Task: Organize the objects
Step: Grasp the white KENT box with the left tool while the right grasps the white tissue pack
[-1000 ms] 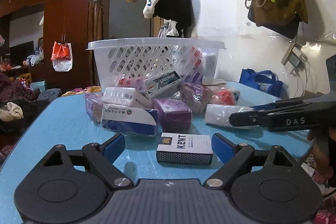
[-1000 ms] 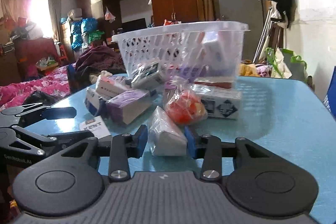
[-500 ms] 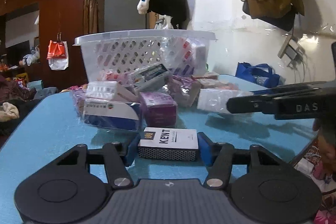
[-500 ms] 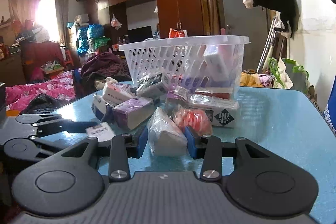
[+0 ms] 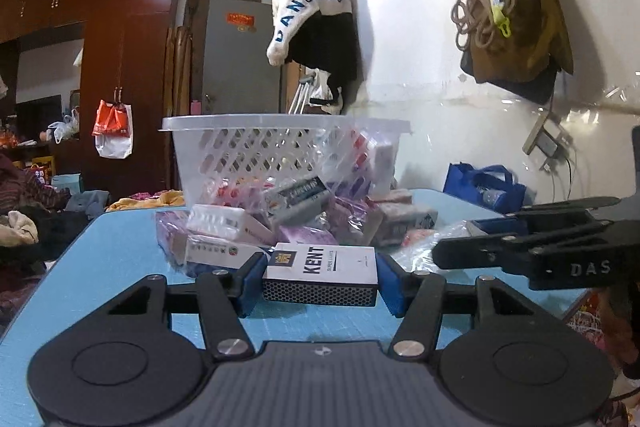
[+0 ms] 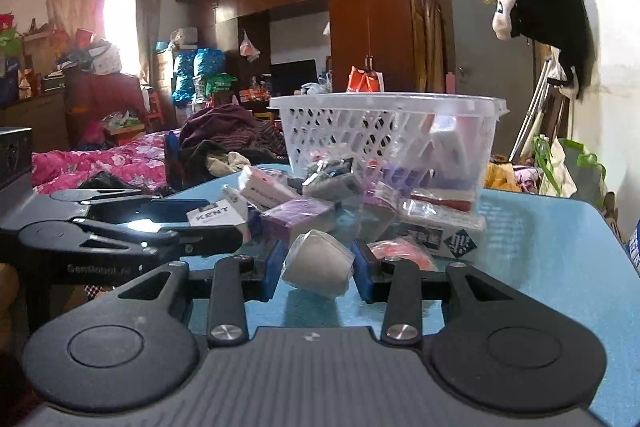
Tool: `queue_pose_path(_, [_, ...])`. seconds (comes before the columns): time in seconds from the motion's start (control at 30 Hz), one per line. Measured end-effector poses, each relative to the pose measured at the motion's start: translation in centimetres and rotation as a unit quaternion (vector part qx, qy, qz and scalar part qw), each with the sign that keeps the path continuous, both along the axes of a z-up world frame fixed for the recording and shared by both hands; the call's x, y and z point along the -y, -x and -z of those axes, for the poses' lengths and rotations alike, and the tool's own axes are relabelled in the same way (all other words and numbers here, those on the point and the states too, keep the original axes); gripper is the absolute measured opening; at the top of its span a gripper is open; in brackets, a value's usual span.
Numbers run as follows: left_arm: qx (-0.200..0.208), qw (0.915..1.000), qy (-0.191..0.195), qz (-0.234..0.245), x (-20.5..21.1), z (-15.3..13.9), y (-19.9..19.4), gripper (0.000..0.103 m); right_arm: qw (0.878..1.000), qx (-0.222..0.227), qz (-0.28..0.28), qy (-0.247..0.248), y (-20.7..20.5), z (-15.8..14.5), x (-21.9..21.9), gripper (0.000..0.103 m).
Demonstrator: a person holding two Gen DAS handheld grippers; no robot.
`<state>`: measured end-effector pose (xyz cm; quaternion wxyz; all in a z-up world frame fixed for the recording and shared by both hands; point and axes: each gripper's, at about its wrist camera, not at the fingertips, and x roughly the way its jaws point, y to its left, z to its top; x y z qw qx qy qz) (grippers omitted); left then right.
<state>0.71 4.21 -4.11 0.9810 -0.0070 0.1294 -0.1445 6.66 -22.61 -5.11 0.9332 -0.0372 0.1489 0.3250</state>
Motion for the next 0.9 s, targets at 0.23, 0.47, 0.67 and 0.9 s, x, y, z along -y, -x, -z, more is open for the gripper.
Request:
queue_pose_path(0.23, [0.006,0.9999,0.007,-0.005,-0.6,-0.3,0.1,0.062,1.0,0.015,-0.006,-0.005,0.5,-0.6,0.1,0.04])
queue_pose_path(0.47, [0.011,0.9999,0.006,-0.004,-0.5,-0.3,0.2,0.062,1.0,0.015,-0.006,-0.017,0.1,-0.9,0.3,0.04])
queue_pose_path(0.67, [0.011,0.9999,0.011,-0.007,-0.6,-0.3,0.2,0.062,0.999,0.0,-0.006,-0.051,-0.4,-1.3,1.7,0.04])
queue_pose_path(0.9, [0.01,0.9996,0.022,0.013,-0.7,-1.7,-0.1,0.062,0.998,0.006,-0.001,-0.068,-0.8,-2.3,2.1,0.04])
